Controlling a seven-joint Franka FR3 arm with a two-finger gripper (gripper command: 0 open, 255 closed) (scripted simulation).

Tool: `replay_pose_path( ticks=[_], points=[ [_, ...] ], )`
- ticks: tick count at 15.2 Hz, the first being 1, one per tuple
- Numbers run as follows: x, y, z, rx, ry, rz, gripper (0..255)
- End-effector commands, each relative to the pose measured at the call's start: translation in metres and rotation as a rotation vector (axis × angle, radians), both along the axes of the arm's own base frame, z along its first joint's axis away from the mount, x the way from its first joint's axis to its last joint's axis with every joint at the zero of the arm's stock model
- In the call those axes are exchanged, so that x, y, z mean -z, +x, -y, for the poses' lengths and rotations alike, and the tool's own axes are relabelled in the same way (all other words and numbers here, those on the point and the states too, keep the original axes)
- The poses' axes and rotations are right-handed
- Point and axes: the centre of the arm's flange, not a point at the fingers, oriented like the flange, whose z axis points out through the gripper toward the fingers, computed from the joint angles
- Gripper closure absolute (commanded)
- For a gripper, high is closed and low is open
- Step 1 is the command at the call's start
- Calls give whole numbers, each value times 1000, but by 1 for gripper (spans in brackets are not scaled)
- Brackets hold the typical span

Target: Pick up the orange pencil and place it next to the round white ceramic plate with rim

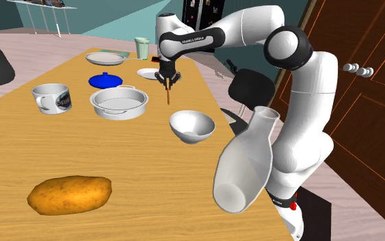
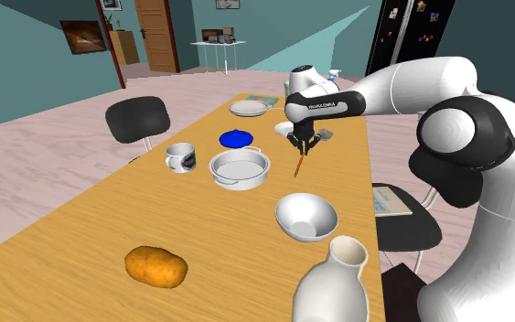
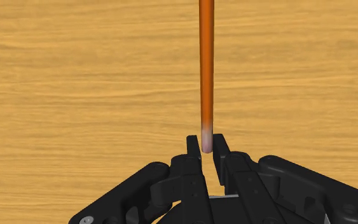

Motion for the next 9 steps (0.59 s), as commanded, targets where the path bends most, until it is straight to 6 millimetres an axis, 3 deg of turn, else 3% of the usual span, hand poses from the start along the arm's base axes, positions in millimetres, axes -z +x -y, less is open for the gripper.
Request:
replay_pose_path(
  ticks=[1, 7, 8, 9],
  points=[
    [3, 0, 1, 0, 0, 0, 255],
    [3, 0, 1, 0, 0, 0, 255],
    [3, 0, 1, 0, 0, 0, 0],
    [3, 0, 1, 0, 0, 0, 0]
  ],
)
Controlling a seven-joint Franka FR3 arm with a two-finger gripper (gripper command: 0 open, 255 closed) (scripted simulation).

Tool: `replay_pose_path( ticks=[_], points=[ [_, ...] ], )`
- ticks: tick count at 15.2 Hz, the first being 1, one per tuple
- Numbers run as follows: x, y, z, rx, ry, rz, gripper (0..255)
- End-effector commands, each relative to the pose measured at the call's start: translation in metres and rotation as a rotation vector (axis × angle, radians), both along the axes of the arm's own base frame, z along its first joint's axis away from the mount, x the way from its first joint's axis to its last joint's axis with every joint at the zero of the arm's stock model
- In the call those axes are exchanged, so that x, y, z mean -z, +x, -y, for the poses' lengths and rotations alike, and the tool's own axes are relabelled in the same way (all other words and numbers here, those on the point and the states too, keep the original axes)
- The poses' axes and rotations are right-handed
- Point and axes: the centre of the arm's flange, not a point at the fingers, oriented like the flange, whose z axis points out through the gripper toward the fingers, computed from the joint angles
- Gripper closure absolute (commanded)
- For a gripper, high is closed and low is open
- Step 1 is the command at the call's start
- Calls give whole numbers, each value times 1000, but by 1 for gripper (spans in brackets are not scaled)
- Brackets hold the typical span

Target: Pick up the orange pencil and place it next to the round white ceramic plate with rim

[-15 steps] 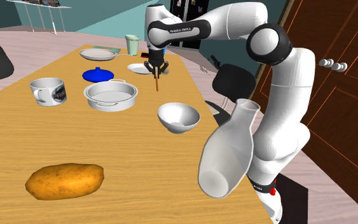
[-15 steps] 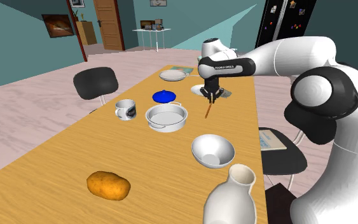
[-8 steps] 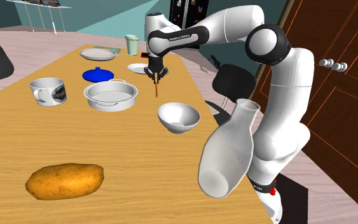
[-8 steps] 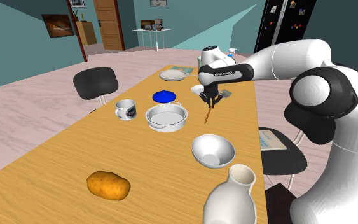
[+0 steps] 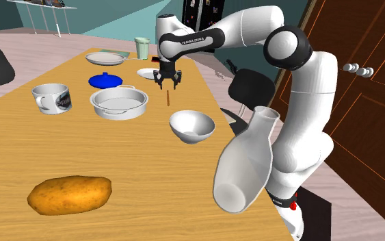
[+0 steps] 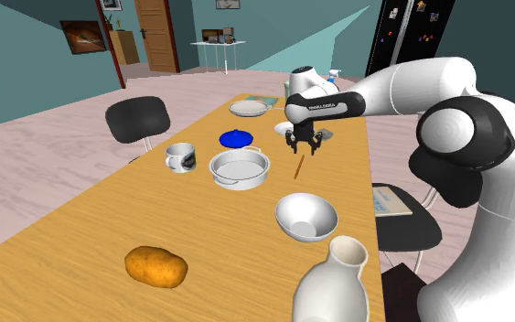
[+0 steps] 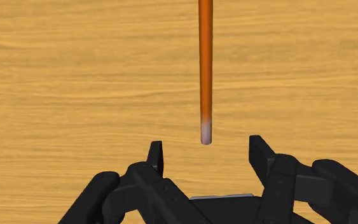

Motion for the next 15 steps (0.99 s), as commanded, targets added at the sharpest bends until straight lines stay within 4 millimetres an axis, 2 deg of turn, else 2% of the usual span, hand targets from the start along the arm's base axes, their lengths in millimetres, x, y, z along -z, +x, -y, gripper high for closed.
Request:
replay_pose_path(
  ticks=[1, 4, 8, 15],
  points=[
    [0, 0, 0, 0, 0, 0, 0],
    [0, 0, 0, 0, 0, 0, 0],
    [-49, -4, -10, 0, 0, 0, 0],
    [-49, -4, -10, 0, 0, 0, 0]
  ],
)
